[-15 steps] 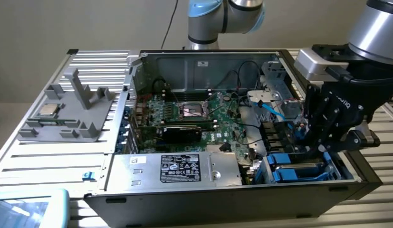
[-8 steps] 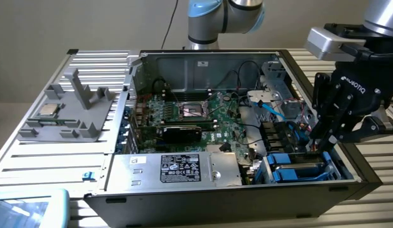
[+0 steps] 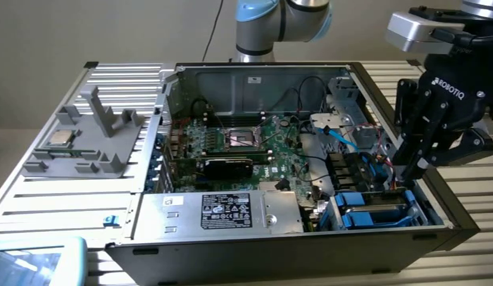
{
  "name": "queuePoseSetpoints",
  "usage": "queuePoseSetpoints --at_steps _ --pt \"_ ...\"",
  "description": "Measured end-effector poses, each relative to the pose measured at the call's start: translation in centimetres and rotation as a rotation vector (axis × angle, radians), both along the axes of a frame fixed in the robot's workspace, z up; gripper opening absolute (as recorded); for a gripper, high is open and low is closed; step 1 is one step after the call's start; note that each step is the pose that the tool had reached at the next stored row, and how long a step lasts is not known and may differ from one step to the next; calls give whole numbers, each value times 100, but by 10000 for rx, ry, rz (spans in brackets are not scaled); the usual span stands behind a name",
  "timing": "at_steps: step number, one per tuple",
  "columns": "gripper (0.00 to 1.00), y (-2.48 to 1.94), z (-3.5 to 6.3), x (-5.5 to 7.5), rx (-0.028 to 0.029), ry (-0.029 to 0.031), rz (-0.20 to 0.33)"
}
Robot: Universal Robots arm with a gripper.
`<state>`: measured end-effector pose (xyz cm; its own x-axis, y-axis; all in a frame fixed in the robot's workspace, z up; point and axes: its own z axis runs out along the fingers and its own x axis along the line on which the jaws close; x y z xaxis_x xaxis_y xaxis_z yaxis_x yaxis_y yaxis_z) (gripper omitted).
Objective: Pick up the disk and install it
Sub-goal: 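Insert the first disk wire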
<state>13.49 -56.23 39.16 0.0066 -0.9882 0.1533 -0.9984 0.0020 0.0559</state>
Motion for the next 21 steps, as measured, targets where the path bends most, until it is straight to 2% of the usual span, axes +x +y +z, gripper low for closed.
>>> queuePoseSetpoints --at_steps 3,7,21 --pt "31 29 11 -39 -23 1 -1" --pt "31 44 12 -90 -24 1 -1" --pt "31 44 12 -92 -25 0 -1"
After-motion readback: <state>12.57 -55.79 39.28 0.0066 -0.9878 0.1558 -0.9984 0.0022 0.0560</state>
